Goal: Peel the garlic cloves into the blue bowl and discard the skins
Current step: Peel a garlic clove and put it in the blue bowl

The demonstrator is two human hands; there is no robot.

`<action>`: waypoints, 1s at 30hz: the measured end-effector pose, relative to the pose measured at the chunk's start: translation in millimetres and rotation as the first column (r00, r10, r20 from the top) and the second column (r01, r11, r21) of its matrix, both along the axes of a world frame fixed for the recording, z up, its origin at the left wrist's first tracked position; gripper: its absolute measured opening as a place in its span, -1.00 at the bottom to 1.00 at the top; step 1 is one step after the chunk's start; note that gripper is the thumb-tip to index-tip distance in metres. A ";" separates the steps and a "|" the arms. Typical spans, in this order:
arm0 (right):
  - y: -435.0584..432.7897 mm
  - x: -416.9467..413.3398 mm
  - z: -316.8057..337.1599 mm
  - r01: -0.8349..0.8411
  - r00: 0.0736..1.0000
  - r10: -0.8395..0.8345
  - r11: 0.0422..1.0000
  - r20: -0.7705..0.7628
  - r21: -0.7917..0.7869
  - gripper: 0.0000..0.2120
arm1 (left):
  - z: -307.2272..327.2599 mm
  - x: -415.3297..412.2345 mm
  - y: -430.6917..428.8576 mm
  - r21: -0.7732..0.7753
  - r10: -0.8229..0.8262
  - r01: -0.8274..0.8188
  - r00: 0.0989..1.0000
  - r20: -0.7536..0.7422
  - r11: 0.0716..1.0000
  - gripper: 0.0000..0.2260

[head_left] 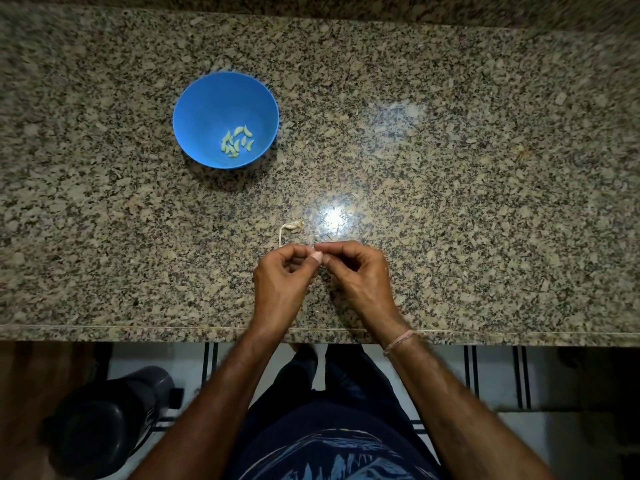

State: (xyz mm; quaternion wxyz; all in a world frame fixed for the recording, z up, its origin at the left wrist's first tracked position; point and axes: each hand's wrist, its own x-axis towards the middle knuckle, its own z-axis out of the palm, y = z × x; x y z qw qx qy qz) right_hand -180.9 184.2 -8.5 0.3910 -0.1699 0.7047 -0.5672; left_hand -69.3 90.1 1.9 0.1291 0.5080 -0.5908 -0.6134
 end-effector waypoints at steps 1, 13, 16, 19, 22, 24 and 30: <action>-0.4 0.3 0.0 0.010 1.000 -0.010 1.000 -0.001 0.001 -0.82 | -1.7 -0.4 -0.6 0.035 0.006 -0.006 1.000 -0.019 0.999 -0.89; -4.9 3.2 0.6 0.018 0.999 -0.017 0.999 -0.027 0.034 -0.86 | -4.6 -1.2 1.0 0.302 0.158 -0.125 0.984 -0.086 0.945 -0.90; -6.0 3.0 0.8 0.059 0.998 -0.059 0.997 0.006 0.058 -0.90 | -2.4 -3.4 4.6 0.012 -0.012 0.011 0.999 0.048 1.000 -0.92; -5.7 4.1 2.3 0.103 0.990 -0.107 0.994 0.097 0.048 -0.91 | 1.3 -5.1 4.6 -0.130 -0.042 0.059 0.991 0.125 0.990 -0.92; -6.1 5.2 5.0 0.139 0.965 -0.143 0.990 0.218 0.034 -0.90 | 3.4 -4.4 5.0 -0.168 -0.040 0.054 0.995 0.086 0.984 -0.91; -7.1 5.7 6.3 0.151 0.955 -0.159 0.987 0.252 0.049 -0.89 | 5.5 -3.2 5.0 -0.248 -0.059 0.078 0.995 0.085 0.966 -0.96; -7.1 4.9 6.7 -0.004 0.990 0.019 0.995 -0.143 0.100 -0.83 | 5.1 -3.6 -1.9 -0.415 -0.278 0.334 0.941 0.192 0.846 -0.85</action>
